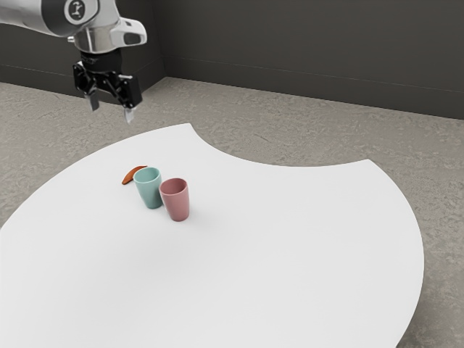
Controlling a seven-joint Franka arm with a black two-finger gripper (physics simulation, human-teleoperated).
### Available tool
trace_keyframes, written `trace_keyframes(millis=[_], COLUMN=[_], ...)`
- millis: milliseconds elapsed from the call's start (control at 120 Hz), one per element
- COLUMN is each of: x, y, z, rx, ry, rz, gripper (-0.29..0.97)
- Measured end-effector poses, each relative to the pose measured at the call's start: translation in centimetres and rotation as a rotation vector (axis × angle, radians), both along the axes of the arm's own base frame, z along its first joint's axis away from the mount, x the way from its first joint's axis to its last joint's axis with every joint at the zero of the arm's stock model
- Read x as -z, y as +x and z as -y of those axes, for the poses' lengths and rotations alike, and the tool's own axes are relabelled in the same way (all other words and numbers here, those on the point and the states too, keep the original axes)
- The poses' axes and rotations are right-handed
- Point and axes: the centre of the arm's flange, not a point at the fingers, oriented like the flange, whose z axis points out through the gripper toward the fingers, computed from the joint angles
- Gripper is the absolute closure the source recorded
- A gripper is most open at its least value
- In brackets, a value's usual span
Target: Place the left cup onto the right cup
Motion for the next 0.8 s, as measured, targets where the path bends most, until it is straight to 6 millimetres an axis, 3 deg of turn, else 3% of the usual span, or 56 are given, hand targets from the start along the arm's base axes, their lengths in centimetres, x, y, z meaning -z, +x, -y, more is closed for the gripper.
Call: trace_keyframes(millis=[233,417,500,675,800], x=[0.7,1.8,3.1,7.5,8.7], y=[1.0,2.9,4.0,6.7,7.8], z=[-1.7,0.5,0.8,-1.5,-2.3], rx=[-0.028,-0.045,-0.081,-0.224,-0.315], ry=[0.004,0.032,0.037,0.041,0.038], rz=[0.017,0.038,0.036,0.044,0.086], gripper=[0.00,0.00,0.00,0.00,0.00])
